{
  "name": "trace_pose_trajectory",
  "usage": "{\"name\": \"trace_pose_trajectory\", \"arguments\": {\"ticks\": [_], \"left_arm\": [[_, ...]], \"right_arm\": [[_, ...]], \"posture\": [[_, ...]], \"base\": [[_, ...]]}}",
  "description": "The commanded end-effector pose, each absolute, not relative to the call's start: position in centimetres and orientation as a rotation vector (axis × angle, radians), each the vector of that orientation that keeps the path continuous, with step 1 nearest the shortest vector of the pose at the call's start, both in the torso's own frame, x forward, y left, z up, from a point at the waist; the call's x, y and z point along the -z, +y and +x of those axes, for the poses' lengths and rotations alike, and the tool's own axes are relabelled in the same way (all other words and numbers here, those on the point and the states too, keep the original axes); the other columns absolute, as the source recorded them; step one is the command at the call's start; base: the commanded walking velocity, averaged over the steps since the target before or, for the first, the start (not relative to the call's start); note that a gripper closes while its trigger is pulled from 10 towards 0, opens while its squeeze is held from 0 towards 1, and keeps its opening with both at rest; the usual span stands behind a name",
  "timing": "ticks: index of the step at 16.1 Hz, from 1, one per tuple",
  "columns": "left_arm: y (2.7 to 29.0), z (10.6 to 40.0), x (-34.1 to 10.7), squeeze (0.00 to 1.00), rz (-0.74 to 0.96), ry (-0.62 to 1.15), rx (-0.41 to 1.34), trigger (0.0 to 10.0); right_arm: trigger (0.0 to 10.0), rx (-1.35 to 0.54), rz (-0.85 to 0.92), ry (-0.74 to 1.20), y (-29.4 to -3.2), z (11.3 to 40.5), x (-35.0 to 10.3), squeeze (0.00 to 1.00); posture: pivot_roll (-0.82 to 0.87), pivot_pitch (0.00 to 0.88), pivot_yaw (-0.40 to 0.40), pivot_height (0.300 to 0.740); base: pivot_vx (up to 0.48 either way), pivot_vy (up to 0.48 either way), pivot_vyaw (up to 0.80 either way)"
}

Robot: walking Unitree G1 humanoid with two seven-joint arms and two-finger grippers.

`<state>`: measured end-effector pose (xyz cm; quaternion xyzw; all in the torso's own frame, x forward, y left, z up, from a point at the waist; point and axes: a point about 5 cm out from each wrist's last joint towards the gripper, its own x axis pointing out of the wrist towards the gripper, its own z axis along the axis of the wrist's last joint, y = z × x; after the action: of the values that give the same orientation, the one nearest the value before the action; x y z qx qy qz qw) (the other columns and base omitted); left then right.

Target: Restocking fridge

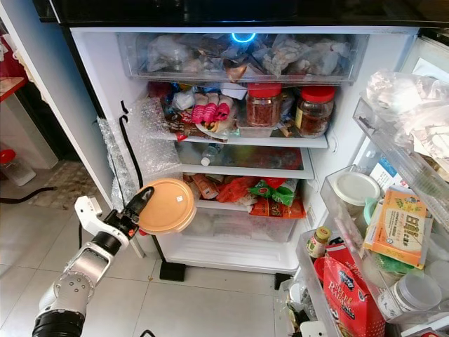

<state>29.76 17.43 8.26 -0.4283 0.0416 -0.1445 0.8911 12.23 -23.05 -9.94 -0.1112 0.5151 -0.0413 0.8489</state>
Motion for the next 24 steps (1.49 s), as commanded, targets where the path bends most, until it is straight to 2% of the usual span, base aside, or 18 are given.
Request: {"name": "trace_pose_trajectory", "arguments": {"ticks": [1, 6, 24], "left_arm": [[17.46, 29.79, -8.43, 0.0, -0.873, 0.084, 0.298, 10.0], [17.46, 29.79, -8.4, 0.0, -0.872, 0.086, 0.298, 10.0], [17.38, 29.89, -8.21, 0.0, -0.864, 0.094, 0.279, 10.0]], "right_arm": [[10.0, 0.102, -0.224, 1.088, -23.09, 12.19, 9.96, 0.0], [10.0, 0.09, -0.226, 1.082, -23.05, 12.25, 9.93, 0.0], [10.0, 0.088, -0.221, 1.083, -23.03, 12.19, 9.95, 0.0]], "posture": [[-0.13, 0.009, 0.006, 0.702], [-0.13, 0.009, 0.006, 0.662], [-0.13, 0.009, 0.004, 0.662]], "base": [[0.0, 0.0, 0.0], [0.0, 0.0, 0.0], [0.0, 0.0, 0.0]]}}
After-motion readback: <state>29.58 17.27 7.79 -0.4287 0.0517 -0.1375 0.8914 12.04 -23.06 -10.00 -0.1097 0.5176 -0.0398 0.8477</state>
